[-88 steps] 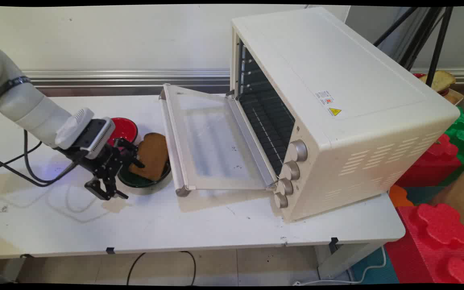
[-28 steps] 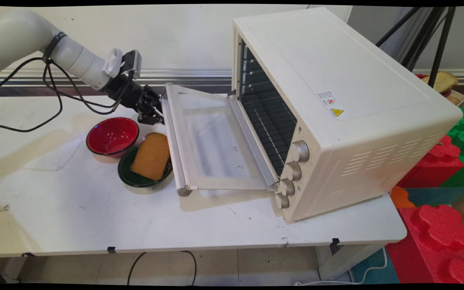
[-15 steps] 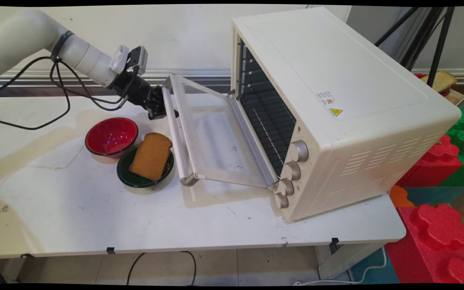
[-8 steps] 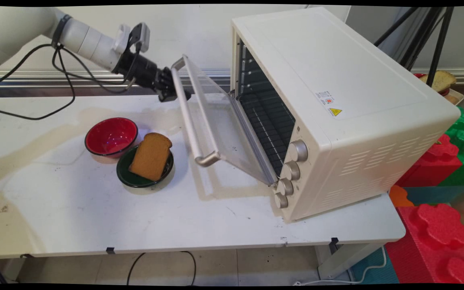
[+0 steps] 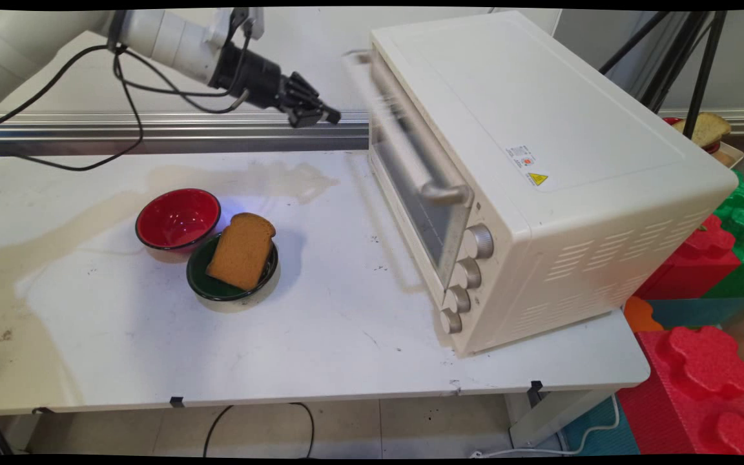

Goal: Close the oven

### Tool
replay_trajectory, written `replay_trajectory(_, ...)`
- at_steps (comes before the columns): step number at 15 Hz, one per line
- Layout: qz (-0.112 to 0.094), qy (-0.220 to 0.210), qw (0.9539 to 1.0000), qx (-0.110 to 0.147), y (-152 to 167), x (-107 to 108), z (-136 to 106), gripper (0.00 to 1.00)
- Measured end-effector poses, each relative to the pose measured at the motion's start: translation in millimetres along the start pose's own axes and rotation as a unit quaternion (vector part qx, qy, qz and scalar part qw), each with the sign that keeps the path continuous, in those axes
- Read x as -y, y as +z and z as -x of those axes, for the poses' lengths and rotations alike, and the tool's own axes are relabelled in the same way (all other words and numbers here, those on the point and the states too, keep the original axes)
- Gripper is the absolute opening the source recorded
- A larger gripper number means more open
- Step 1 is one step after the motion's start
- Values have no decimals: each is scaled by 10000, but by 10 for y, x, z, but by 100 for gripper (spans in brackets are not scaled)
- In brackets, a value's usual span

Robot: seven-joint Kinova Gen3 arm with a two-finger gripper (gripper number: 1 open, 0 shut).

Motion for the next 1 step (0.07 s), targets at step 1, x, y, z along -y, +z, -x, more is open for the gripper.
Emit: replay_trajectory(1,-9,-27,10000,-66,56,16,-73,0)
